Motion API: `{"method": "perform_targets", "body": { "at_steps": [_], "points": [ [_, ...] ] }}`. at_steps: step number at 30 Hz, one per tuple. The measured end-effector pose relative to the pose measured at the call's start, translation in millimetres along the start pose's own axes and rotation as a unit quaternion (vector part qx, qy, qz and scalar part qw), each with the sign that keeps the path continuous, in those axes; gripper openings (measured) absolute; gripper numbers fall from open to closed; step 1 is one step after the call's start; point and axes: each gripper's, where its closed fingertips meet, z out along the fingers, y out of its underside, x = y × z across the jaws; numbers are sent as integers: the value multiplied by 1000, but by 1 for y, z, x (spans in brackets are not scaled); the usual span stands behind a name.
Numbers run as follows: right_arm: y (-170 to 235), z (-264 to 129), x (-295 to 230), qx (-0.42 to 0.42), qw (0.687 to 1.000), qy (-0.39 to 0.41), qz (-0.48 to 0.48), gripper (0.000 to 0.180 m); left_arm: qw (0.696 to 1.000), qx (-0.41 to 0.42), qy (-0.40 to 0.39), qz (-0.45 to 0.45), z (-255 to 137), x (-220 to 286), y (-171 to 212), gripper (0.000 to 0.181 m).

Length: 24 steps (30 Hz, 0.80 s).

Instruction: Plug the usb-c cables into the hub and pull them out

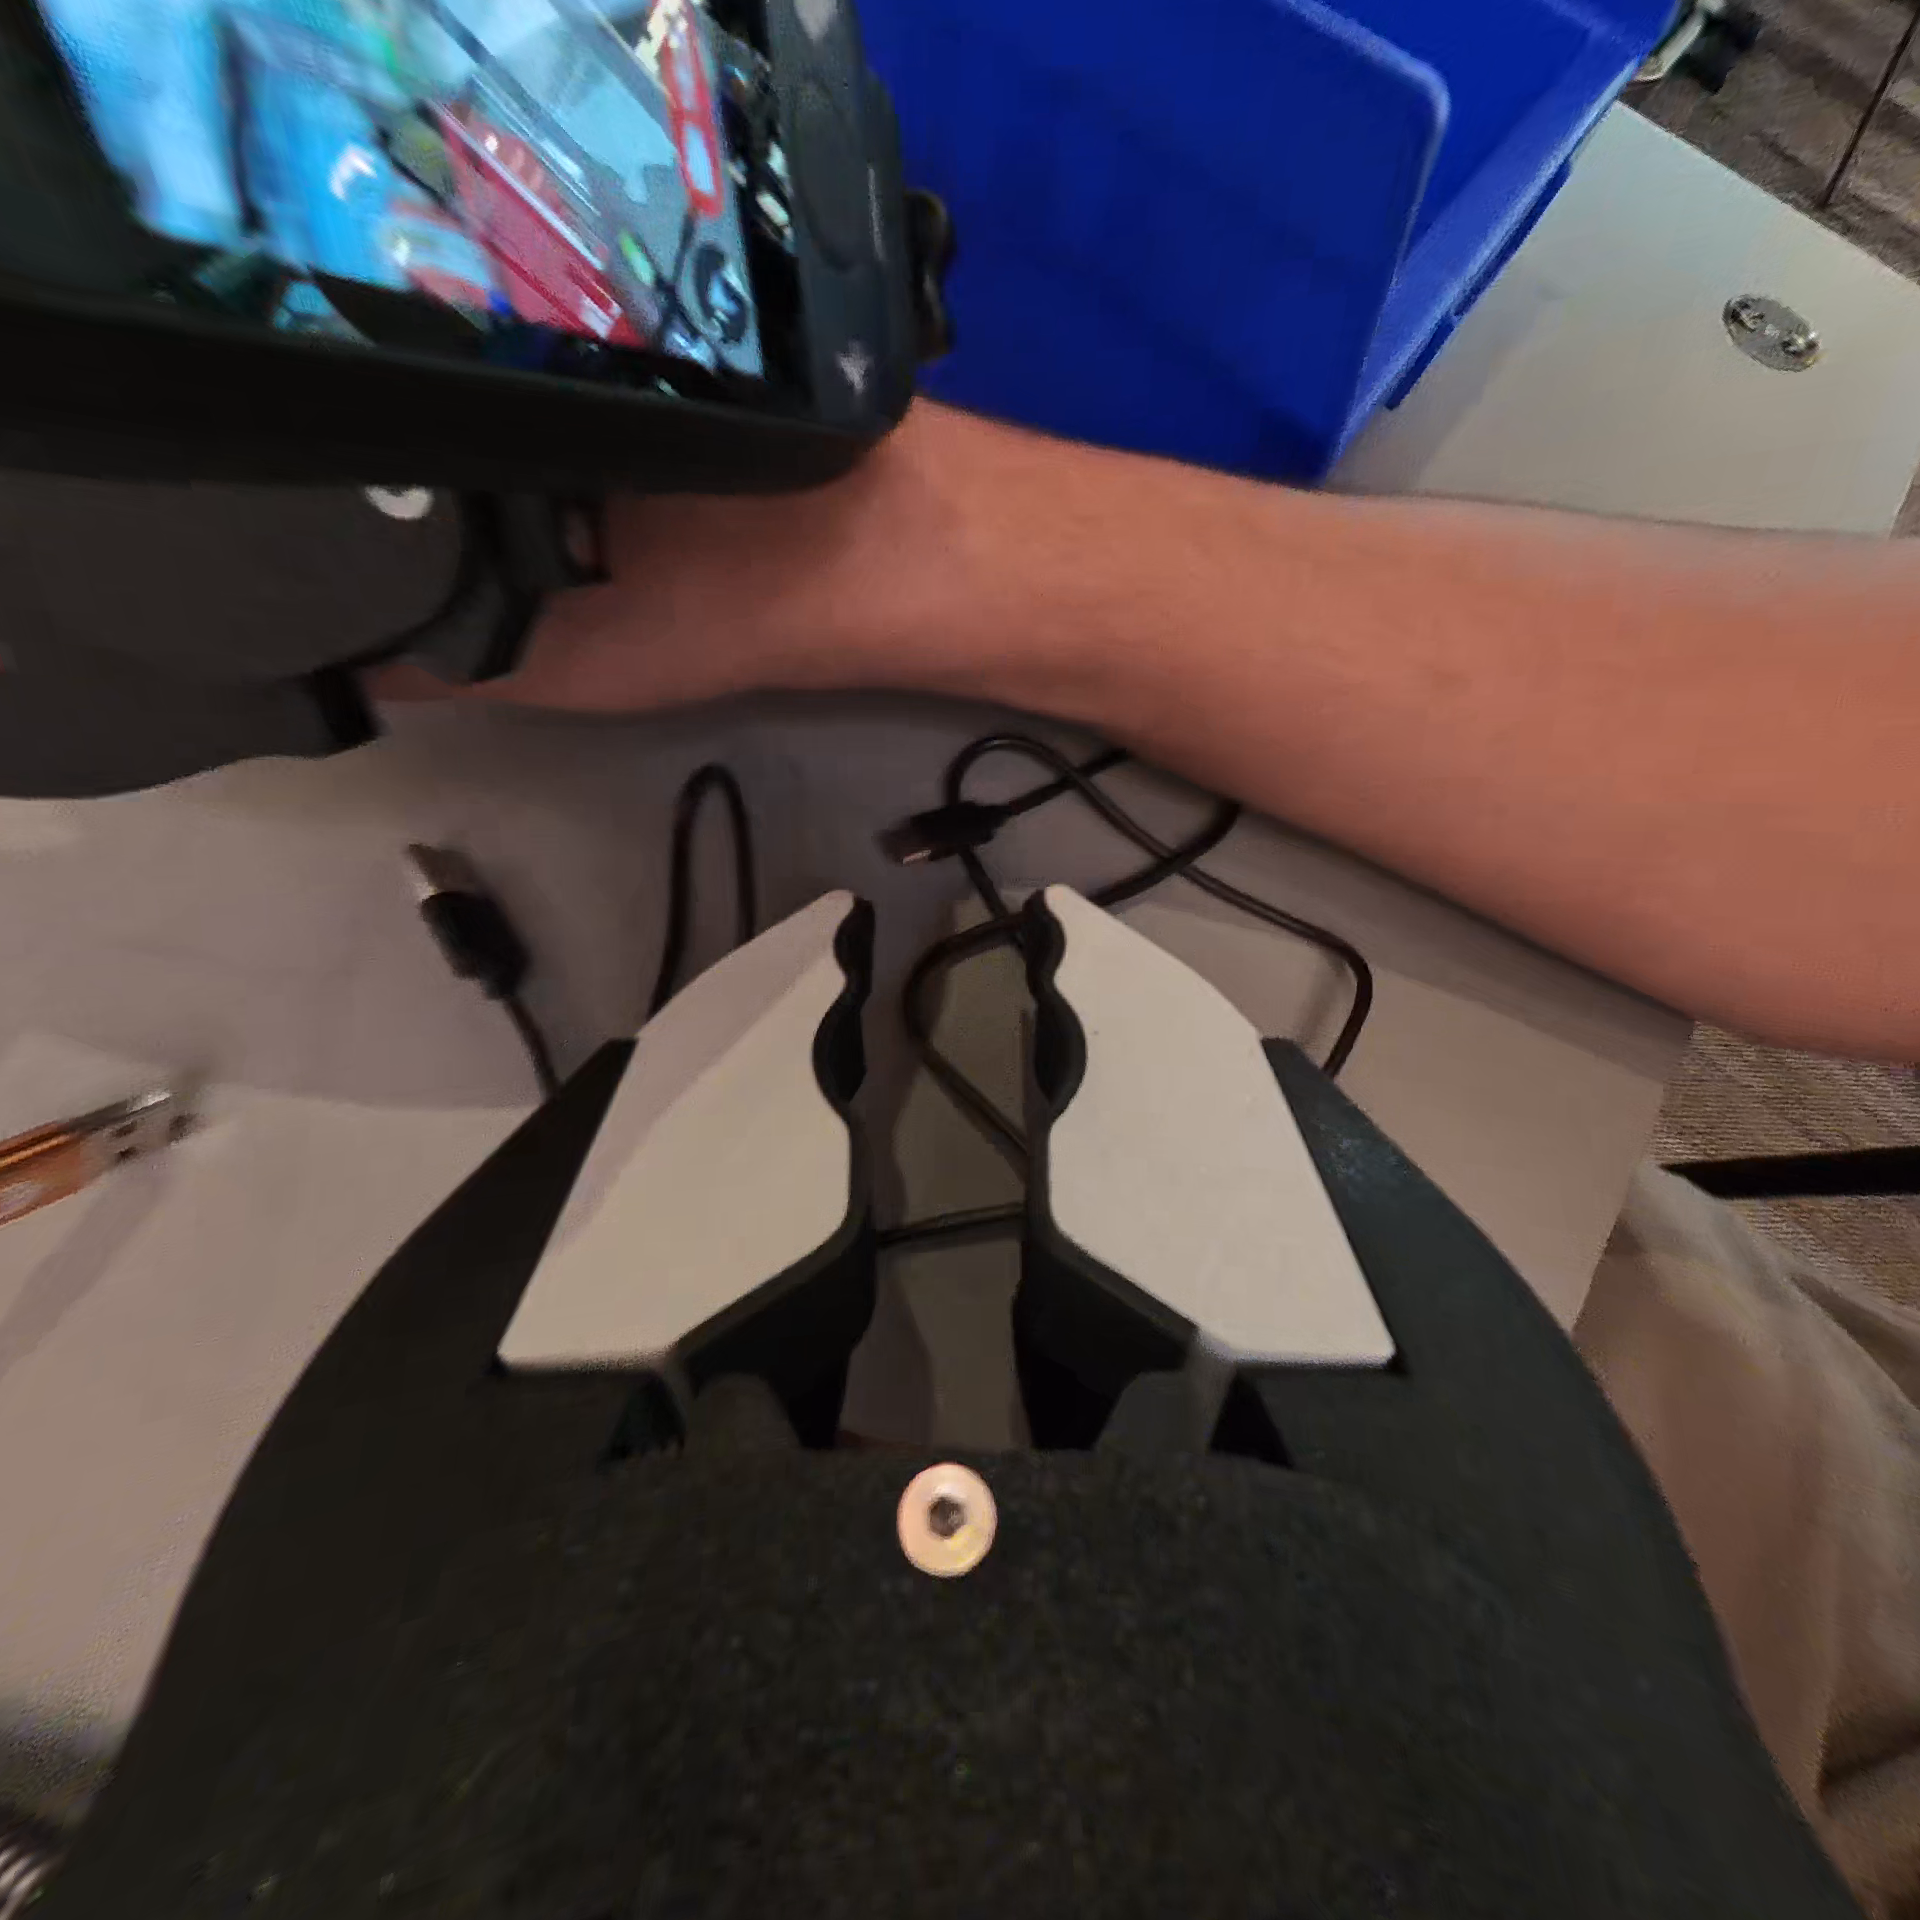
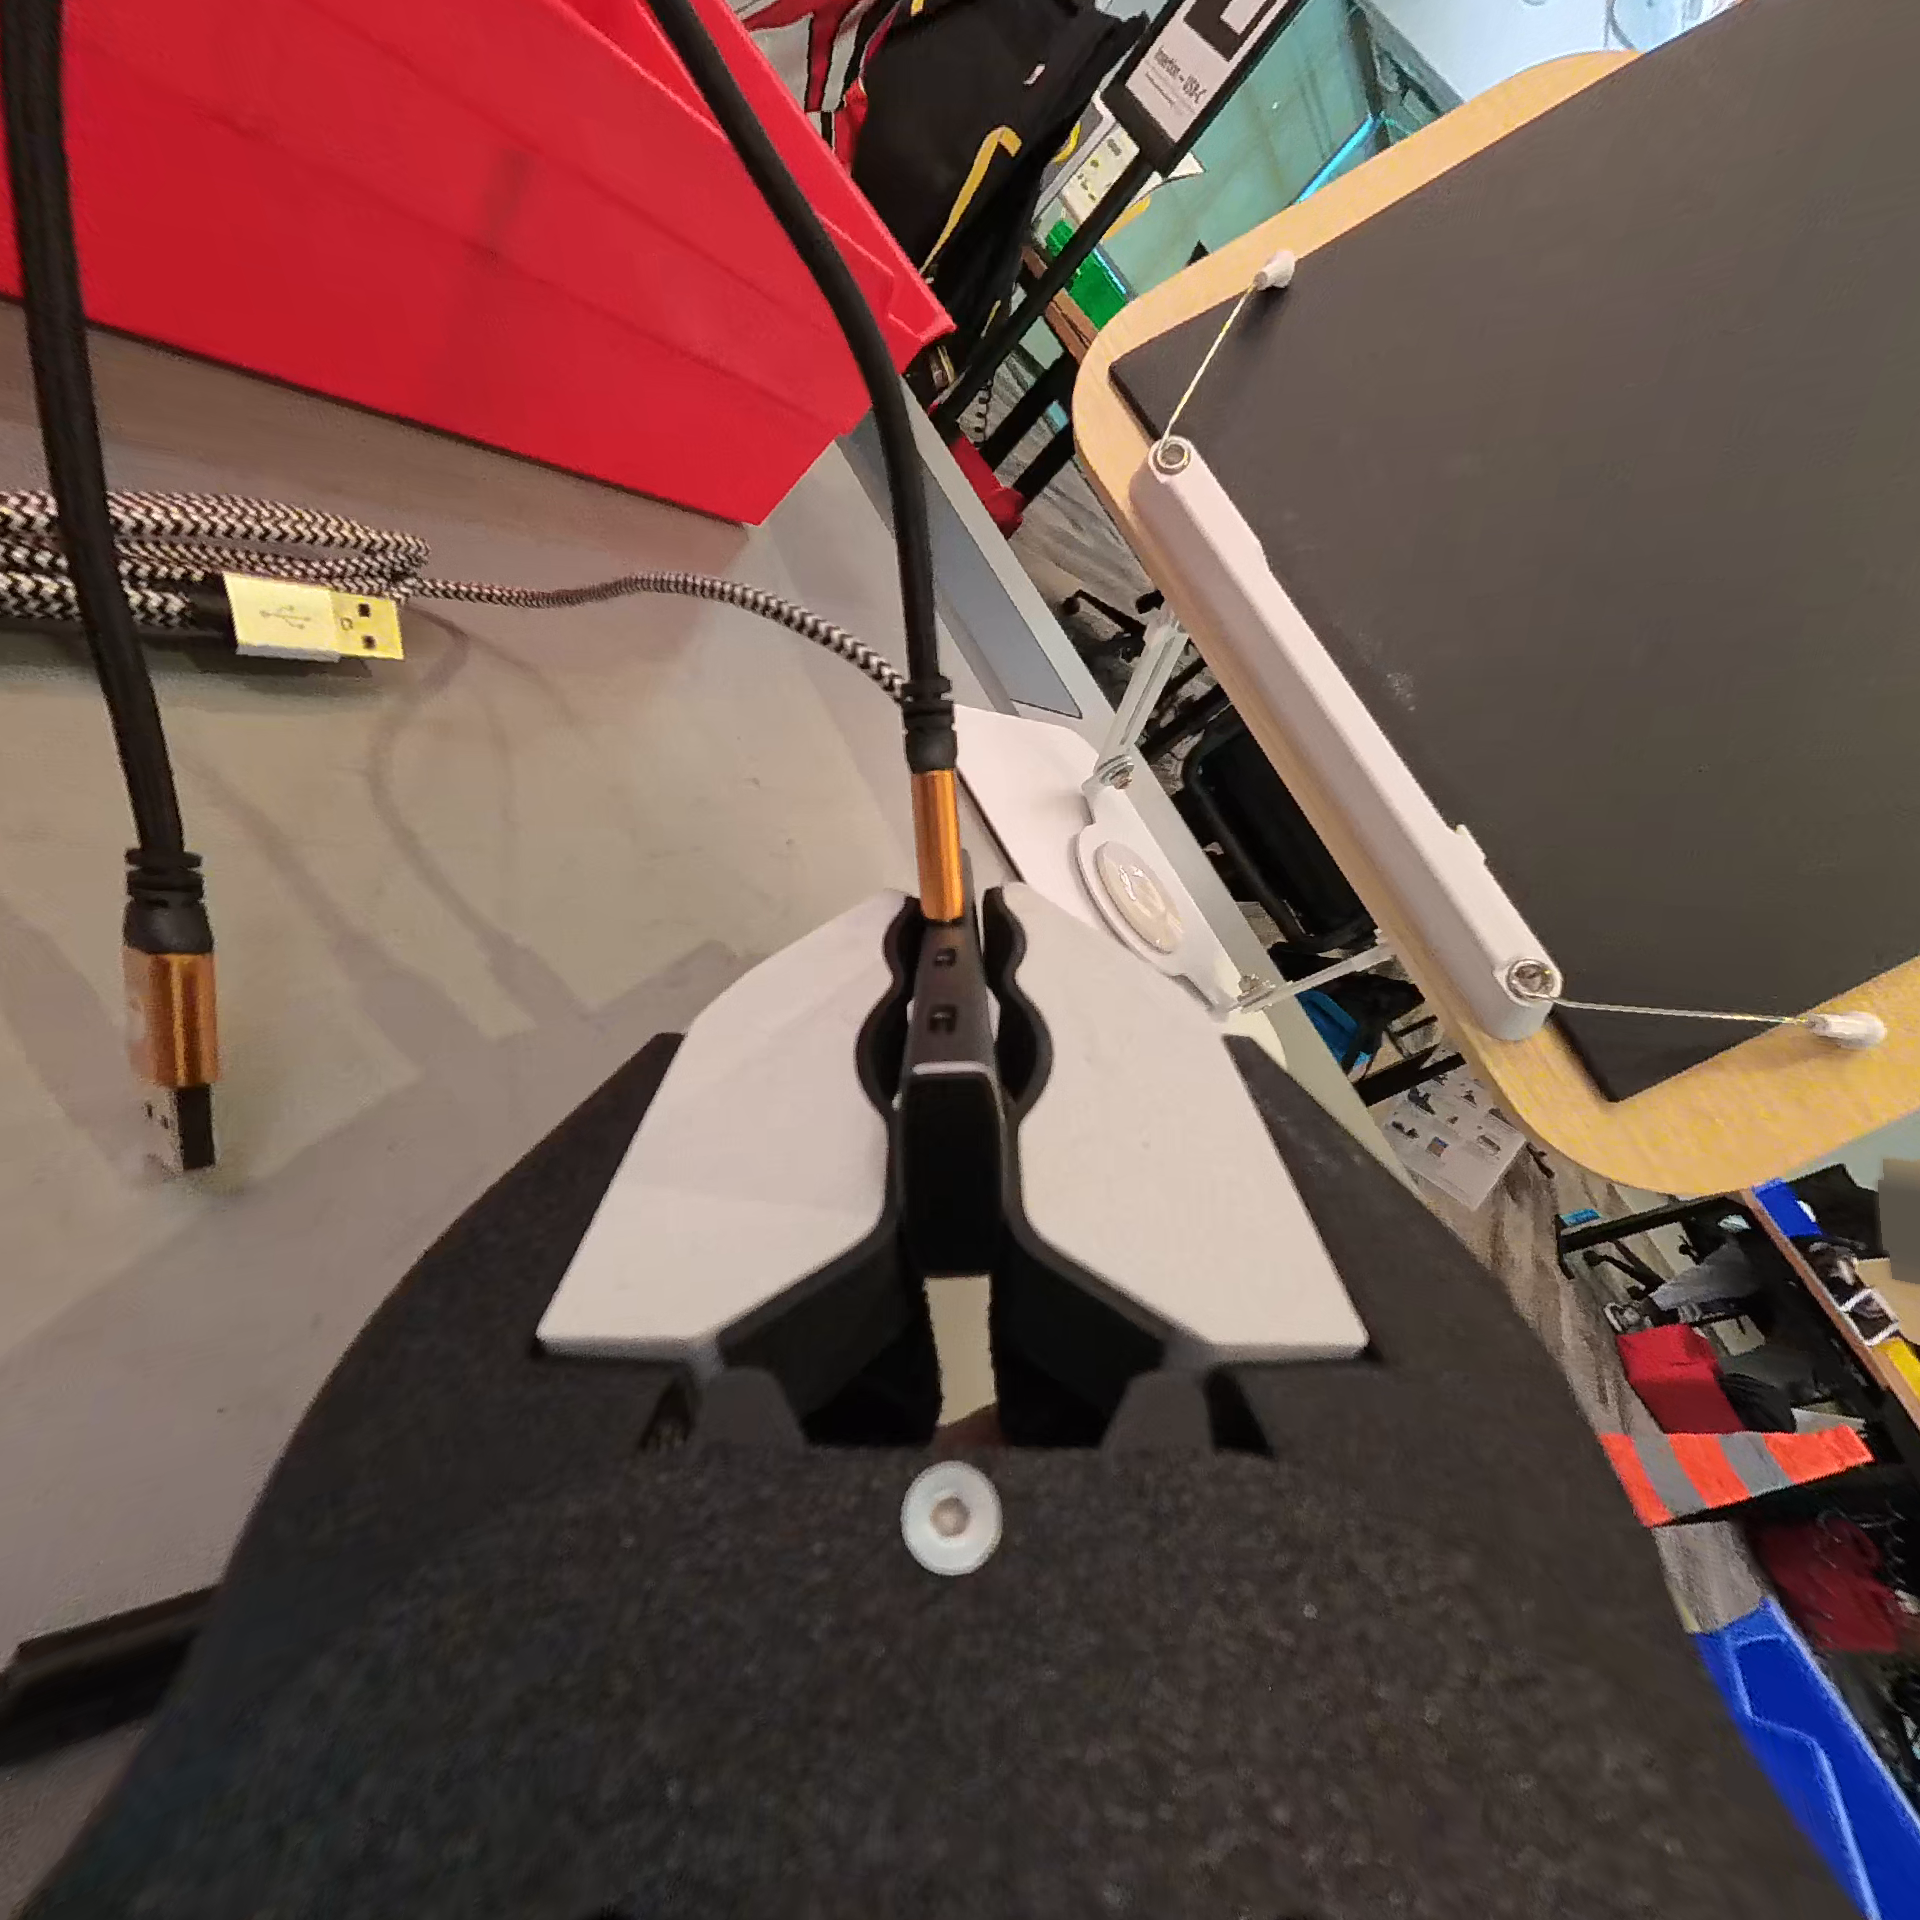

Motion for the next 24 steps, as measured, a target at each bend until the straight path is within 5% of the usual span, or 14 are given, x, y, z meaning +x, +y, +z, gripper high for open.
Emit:
{"method": "perform_targets", "body": {
  "at_steps": [6,12,20,24],
  "points": [
    [-2,-1,2,5,1000,-2,11,11,999,-38,-13,-1,28,-7,-2,30],
    [-1,-2,5,6,1000,-1,17,11,996,-72,0,47,22,1,11,2],
    [-2,-3,7,8,1000,1,22,11,994,-56,-19,88,-89,-35,15,1],
    [-2,-3,6,7,1000,0,23,11,983,-118,-81,115,-167,-76,41,1]
  ]
}}
